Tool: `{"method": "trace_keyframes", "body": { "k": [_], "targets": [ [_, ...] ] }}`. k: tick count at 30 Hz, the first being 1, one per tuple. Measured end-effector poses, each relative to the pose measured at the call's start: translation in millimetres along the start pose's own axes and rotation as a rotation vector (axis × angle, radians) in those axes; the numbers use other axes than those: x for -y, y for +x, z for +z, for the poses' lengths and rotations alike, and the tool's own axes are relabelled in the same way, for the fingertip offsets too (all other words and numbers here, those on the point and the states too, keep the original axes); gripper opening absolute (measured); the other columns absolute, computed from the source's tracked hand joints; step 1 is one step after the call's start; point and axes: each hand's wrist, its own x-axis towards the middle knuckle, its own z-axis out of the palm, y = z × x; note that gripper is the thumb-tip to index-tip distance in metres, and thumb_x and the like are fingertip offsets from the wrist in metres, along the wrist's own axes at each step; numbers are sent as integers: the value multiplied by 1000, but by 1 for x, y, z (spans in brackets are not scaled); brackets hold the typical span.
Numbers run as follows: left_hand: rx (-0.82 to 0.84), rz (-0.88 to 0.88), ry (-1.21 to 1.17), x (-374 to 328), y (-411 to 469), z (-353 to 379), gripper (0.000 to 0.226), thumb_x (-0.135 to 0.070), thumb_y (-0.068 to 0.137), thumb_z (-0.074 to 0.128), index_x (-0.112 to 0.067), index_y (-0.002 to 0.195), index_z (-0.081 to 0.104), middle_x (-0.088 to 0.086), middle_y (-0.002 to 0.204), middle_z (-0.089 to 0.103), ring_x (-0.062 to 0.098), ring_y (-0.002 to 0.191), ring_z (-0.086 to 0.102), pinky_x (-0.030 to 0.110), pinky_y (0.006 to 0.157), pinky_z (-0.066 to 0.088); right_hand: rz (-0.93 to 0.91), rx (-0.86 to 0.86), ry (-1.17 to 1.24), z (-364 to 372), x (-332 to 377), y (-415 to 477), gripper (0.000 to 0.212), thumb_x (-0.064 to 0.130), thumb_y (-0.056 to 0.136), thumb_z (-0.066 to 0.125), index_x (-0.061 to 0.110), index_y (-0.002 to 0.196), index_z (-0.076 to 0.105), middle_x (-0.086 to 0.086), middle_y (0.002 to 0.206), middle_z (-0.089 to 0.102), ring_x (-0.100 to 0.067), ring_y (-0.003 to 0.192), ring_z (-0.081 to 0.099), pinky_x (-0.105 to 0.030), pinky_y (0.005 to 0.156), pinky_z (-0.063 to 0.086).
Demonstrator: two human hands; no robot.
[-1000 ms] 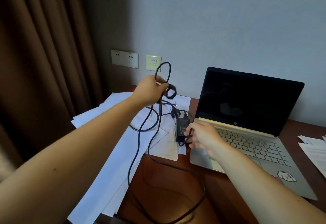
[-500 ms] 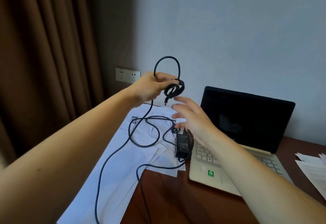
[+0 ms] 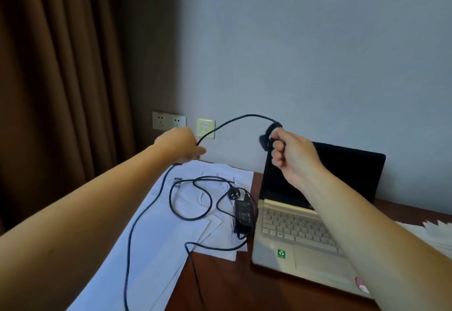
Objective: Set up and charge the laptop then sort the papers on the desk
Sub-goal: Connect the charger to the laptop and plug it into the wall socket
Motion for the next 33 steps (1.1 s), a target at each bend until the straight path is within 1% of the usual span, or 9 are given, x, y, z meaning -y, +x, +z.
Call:
{"method": "trace_keyframes", "body": {
  "k": [4, 9, 11, 12, 15, 19, 25, 29, 33],
  "targets": [
    [62, -183, 328, -2, 8, -5, 19, -29, 92, 70, -13, 101, 64, 5, 94, 64, 26, 89, 63, 37, 77, 50, 3, -127, 149, -25, 18, 11, 20, 12, 101, 43, 11, 82, 51, 2, 54, 40, -8, 37, 33, -19, 36, 23],
    [-17, -261, 216, -13, 30, -18, 10, -10, 97, 57, -2, 91, 61, 9, 84, 68, 26, 79, 70, 34, 77, 58, -2, -252, 269, -75, 46, 25, 21, 14, 102, 42, 13, 82, 50, 0, 61, 47, -10, 37, 40, -19, 37, 27],
    [-58, -211, 166, -30, 41, -25, 14, -8, 96, 55, -1, 85, 60, 11, 84, 66, 26, 75, 68, 32, 63, 53, 22, -253, 222, -94, 53, 26, 19, 17, 102, 46, 12, 86, 55, 0, 62, 50, -10, 40, 42, -20, 39, 30],
    [-96, -179, 132, -42, 47, -28, 16, -13, 98, 53, -1, 91, 61, 12, 89, 66, 28, 78, 67, 33, 63, 50, 31, -250, 187, -102, 55, 27, 18, 19, 102, 48, 12, 89, 58, 1, 62, 50, -10, 41, 42, -21, 40, 31],
    [-202, -64, 8, -85, 76, -33, 32, -25, 101, 45, -7, 126, 54, 18, 121, 62, 37, 104, 61, 40, 82, 49, 33, -239, 103, -126, 60, 33, 14, 20, 101, 48, 13, 97, 60, 3, 58, 45, -10, 43, 36, -22, 43, 27],
    [-219, 41, -70, -148, 121, -35, 39, -35, 101, 45, -10, 131, 47, 16, 124, 58, 33, 98, 53, 40, 79, 44, 11, -233, 37, -162, 69, 48, 13, 18, 98, 50, 12, 101, 62, 2, 56, 42, -11, 43, 31, -24, 43, 23],
    [-119, 169, -81, -229, 181, -27, 43, -42, 99, 52, -14, 131, 51, 10, 125, 59, 31, 111, 55, 40, 93, 48, -53, -300, -4, -233, 85, 77, 16, 21, 101, 50, 11, 99, 62, 1, 55, 41, -12, 41, 31, -25, 42, 22],
    [-8, 301, -56, -281, 201, 6, 41, -40, 100, 55, -15, 132, 52, 6, 116, 58, 27, 103, 52, 34, 87, 42, -46, -359, -54, -286, 80, 93, 17, 23, 102, 49, 12, 95, 61, 0, 54, 43, -12, 40, 32, -26, 44, 22],
    [94, 396, -71, -329, 210, 54, 48, -37, 101, 54, -18, 144, 45, 9, 130, 59, 29, 115, 54, 34, 91, 41, -23, -404, -130, -327, 58, 105, 21, 24, 103, 47, 11, 94, 59, 0, 52, 44, -13, 38, 31, -26, 47, 20]
  ]
}}
